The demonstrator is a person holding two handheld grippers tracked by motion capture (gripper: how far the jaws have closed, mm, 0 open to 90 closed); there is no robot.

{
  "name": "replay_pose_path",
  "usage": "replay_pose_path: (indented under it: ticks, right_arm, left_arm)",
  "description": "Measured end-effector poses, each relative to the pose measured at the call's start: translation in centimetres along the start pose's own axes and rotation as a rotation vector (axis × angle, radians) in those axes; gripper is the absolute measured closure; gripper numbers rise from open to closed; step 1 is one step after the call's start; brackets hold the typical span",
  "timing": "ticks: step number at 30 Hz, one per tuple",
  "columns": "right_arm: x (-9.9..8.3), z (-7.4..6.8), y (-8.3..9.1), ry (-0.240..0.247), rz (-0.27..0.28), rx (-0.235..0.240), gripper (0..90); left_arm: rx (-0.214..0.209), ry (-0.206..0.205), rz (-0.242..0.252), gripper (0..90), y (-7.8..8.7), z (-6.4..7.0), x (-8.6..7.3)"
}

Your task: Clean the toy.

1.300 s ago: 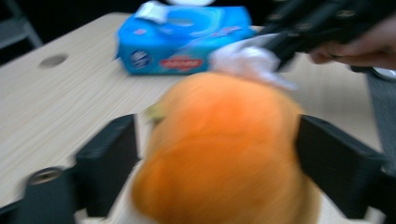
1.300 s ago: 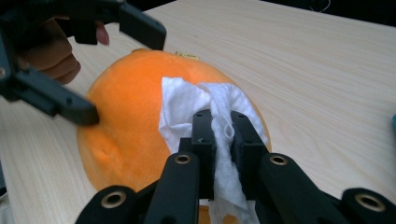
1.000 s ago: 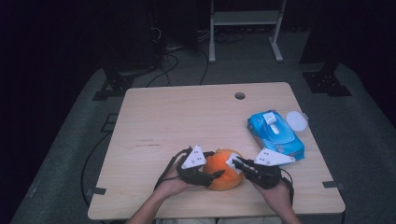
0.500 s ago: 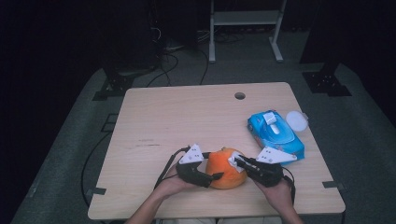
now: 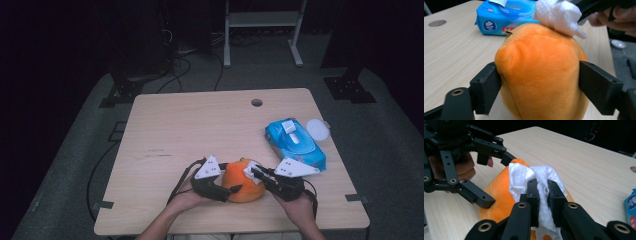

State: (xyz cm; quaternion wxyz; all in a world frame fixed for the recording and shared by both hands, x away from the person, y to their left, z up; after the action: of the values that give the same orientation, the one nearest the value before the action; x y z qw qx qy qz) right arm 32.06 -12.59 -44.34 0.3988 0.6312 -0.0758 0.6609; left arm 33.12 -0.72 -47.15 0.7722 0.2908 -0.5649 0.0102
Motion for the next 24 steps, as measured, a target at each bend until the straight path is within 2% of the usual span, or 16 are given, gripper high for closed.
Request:
replay_pose_path:
  ticks: [3,5,6,8,10,12,14,15,17,19,20,21,23,24]
  right_arm:
    - [0.9,-1.5,-0.3,0.03,0.027,0.036,81.2]
    - [1.6,-2.7,-0.6,0.065,0.038,0.071,81.2]
    - [1.8,-3.0,-0.7,0.076,0.037,0.076,81.1]
    - [1.8,-2.6,-0.6,0.083,0.025,0.06,81.1]
    - [1.5,-1.4,-0.3,0.053,0.019,0.028,81.1]
    - [0.6,0.0,0.0,0.023,-0.003,-0.003,81.1]
    - [-0.4,0.9,0.2,-0.014,-0.02,-0.009,81.2]
    - [-0.7,0.9,0.2,-0.03,-0.019,0.004,81.3]
    - [-0.6,0.4,0.2,-0.008,-0.024,0.016,81.4]
    - [-0.2,-0.6,0.1,0.011,-0.018,0.048,81.4]
    - [0.1,-1.2,0.0,0.021,-0.014,0.06,81.4]
    - [0.3,-1.6,-0.1,0.03,-0.015,0.067,81.3]
    - [0.8,-2.3,-0.2,0.068,-0.02,0.059,81.3]
    - [0.9,-2.2,-0.2,0.075,-0.021,0.053,81.4]
  left_arm:
    - [0.017,-0.057,0.004,25.9,-0.1,0.7,0.2]
    - [0.027,-0.109,-0.005,27.9,-0.1,1.1,0.0]
    - [0.035,-0.12,-0.006,29.1,0.0,1.2,0.0]
    - [0.036,-0.13,-0.004,31.3,0.1,1.1,0.0]
    - [0.034,-0.14,-0.001,32.0,0.1,1.3,-0.2]
    - [0.028,-0.134,-0.002,31.9,0.1,1.3,-0.2]
    - [0.012,-0.107,-0.001,27.5,0.1,1.3,-0.1]
    - [0.003,-0.09,-0.002,22.1,0.0,1.2,0.0]
    - [-0.008,-0.037,0.018,14.5,-0.1,1.2,0.3]
    - [-0.031,0.001,0.01,12.3,-0.1,1.3,0.2]
    - [-0.028,-0.01,0.001,15.9,-0.1,1.3,0.1]
    - [-0.016,-0.041,-0.004,20.9,-0.1,1.5,-0.1]
    - [-0.007,-0.058,0.001,28.6,0.0,1.6,-0.2]
    - [0.003,-0.084,-0.002,31.3,0.1,1.6,-0.2]
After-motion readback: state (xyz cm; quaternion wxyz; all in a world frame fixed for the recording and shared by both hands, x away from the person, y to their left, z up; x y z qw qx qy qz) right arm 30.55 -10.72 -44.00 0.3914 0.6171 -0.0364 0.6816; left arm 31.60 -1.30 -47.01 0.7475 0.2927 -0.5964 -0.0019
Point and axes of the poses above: each handheld gripper's, and its own axes: y roughly backward along the jaws, x roughly out of its top, z roughly to its right, the point moved 9 cm from there along -y, roughly forward along the jaws, and after that the axes turned 12 degrees about y, right-handed, at the moved point
